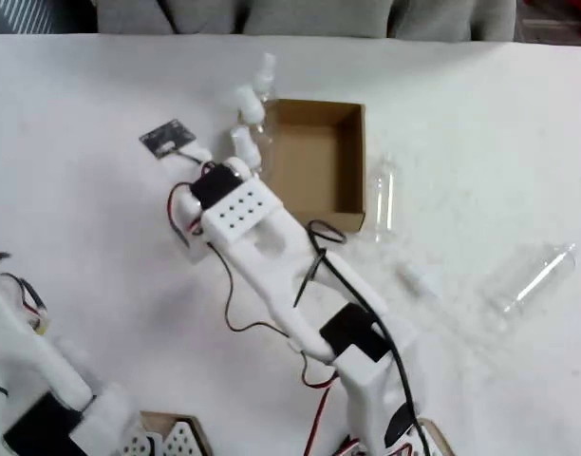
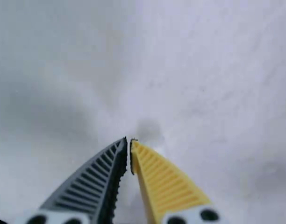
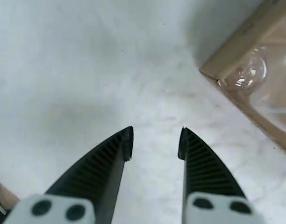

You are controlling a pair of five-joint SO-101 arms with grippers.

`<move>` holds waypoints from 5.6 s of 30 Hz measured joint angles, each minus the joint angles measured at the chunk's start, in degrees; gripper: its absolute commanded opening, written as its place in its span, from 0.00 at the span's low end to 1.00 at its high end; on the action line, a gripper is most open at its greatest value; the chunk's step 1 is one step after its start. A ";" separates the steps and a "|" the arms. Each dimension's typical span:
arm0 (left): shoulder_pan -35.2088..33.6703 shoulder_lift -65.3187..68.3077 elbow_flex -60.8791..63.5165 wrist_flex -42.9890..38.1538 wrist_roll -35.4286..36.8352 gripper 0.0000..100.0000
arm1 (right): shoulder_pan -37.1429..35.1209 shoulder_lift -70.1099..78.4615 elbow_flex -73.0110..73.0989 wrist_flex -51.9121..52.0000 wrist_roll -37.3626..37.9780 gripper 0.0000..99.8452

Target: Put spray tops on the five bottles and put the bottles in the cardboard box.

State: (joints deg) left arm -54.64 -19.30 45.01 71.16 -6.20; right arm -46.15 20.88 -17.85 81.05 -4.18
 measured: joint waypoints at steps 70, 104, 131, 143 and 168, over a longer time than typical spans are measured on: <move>31.91 28.22 -30.77 -0.09 19.78 0.03 | 50.20 -22.68 33.93 3.87 16.00 0.14; 37.98 21.01 -28.66 -0.18 19.43 0.27 | 86.59 -38.33 47.65 -21.19 25.14 0.14; 43.87 -2.99 -3.08 -5.54 18.99 0.26 | 67.87 -33.85 43.87 -4.57 39.91 0.23; 43.34 -2.55 -2.46 -7.30 18.99 0.26 | 53.36 -35.87 61.89 -25.58 43.16 0.23; 43.25 -2.55 -1.41 -7.38 18.90 0.26 | 52.13 -26.64 61.80 -32.97 45.89 0.02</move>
State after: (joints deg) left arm -11.38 -21.85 43.60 63.78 12.70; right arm 5.98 -5.76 43.96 48.09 41.71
